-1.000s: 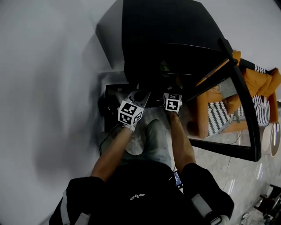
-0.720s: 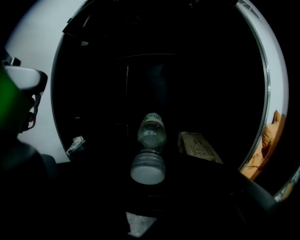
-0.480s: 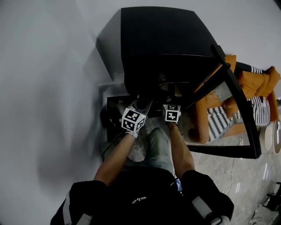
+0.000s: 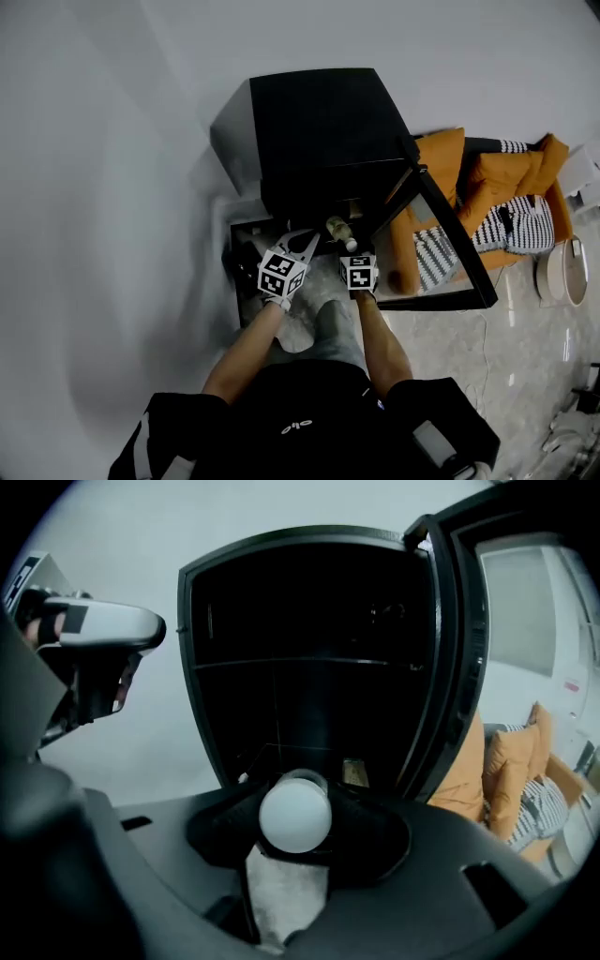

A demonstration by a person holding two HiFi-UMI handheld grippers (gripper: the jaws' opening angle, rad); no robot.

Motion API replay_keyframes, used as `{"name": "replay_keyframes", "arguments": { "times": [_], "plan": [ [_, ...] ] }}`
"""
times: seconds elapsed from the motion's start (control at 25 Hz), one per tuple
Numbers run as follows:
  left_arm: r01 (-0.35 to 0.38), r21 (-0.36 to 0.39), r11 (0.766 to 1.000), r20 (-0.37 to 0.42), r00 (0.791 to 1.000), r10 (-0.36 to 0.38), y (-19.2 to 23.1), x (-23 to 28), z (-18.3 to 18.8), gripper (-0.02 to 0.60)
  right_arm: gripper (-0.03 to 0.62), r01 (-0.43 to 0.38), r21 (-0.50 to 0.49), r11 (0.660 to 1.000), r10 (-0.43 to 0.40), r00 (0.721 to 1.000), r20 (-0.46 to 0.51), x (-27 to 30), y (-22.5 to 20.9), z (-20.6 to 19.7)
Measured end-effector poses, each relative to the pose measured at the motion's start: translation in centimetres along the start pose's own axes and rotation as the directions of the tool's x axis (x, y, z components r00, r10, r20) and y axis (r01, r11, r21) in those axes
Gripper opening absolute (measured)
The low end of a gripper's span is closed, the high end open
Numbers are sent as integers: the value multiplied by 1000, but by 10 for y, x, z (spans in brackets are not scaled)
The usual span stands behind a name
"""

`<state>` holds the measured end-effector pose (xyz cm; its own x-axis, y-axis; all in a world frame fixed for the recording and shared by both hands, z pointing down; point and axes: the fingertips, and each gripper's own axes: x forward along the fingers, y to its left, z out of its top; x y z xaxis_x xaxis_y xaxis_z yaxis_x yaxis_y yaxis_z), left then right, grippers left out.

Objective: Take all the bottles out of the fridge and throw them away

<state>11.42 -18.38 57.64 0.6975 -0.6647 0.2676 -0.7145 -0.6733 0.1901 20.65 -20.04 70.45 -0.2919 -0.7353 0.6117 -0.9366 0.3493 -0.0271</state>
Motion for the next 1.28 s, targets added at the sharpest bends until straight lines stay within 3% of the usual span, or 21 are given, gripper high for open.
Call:
{"name": "replay_keyframes", "arguments": {
  "times": [0.16,0.36,0.68,0.88,1.08,1.28],
  "plan": [
    [7,-8,1000,-16,1000,-7,-23,-34,48,6,201,3,3,1000,-3,1000,-25,-63,6,26],
    [5,-14,1000,-12,1000,-5,-38,-59,85,6,201,6,-9,1000,-6,1000,10,-121,12,67],
    [-36,-8,999,15,999,36,-49,-79,100,6,201,-23,-59,998,28,995,93,-155,25,107],
    [-123,-16,992,28,992,123,-27,-111,96,6,201,-83,-121,989,99,987,129,-150,54,133],
    [-257,-50,965,47,965,259,8,-161,90,6,201,-192,-204,960,224,964,142,-132,110,155],
    [-392,-89,916,64,915,398,33,-221,84,6,201,-302,-294,907,351,928,127,-124,176,173]
  ]
}}
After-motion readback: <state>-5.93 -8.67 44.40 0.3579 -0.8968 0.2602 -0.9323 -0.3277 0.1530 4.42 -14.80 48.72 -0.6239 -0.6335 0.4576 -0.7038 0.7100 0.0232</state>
